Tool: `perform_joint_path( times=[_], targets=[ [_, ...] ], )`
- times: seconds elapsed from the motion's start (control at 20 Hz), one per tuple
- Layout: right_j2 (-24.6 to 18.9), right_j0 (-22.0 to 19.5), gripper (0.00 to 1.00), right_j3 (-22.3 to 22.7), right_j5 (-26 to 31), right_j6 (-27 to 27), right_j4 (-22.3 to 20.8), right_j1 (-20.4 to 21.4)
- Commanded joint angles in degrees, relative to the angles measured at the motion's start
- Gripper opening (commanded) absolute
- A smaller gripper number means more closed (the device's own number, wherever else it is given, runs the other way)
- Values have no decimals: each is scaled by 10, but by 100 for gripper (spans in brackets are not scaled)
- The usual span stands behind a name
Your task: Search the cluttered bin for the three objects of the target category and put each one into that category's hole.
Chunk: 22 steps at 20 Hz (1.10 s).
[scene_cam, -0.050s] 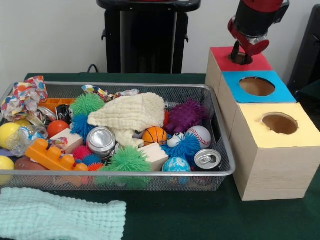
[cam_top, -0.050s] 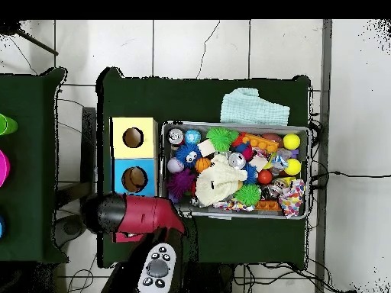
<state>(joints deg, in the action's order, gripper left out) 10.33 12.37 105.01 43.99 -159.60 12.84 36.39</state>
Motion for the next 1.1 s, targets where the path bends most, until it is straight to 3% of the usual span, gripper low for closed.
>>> perform_joint_path(
  times=[0.05, 0.25, 0.45, 0.75, 1.1],
  targets=[
    [5, -42, 100, -115, 105, 5, -34, 72],
    [-9, -58, 100, -102, 68, 16, -36, 69],
    [-27, -72, 100, -67, -9, 25, -36, 57],
    [-32, -71, 100, -65, -5, 8, -41, 64],
    [-43, -76, 100, -48, -62, 7, -46, 48]
  ],
)
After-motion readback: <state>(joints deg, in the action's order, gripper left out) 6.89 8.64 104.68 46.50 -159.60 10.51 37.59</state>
